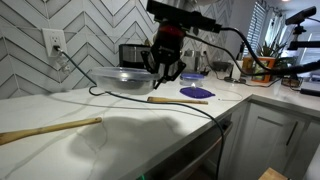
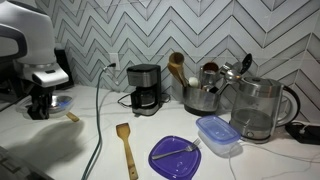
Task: Pick up the clear bowl with a metallic plate inside and move it to the right of the coffee maker
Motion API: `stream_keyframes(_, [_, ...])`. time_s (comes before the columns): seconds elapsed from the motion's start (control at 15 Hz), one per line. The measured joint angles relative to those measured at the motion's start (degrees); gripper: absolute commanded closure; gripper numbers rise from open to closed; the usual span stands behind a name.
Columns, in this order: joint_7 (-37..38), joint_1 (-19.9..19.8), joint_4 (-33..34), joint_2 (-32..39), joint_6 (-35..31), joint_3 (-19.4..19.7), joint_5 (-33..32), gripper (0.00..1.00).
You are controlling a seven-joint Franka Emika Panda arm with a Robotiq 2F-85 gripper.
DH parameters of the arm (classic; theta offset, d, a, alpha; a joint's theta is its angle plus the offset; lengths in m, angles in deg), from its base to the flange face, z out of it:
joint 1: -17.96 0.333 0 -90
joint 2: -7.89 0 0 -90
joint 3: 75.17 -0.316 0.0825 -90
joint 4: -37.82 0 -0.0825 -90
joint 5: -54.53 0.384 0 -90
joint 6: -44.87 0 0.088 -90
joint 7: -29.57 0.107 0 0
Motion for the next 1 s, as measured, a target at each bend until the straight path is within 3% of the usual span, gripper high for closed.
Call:
stream_keyframes(0.07, [1.29,-1.25,-0.37,-1.04,0.07,0.00,-1.20,0.93])
stream_keyframes(0.27, [2.92,-3.43,-0.86,-2.96,0.31,-0.01,-3.45,0.93])
stream_keyframes(0.73, [3.26,-3.62,-1.37,-3.39,0.34,-0.13,-3.56,0.93])
stream_keyframes(0.8, [3.28,-3.62,-1.37,-3.39,0.34,-0.13,-3.56,0.98])
stream_keyframes(1.0, [3.60,-3.85,-1.15,-2.90,0.29,0.06,-3.42,0.98])
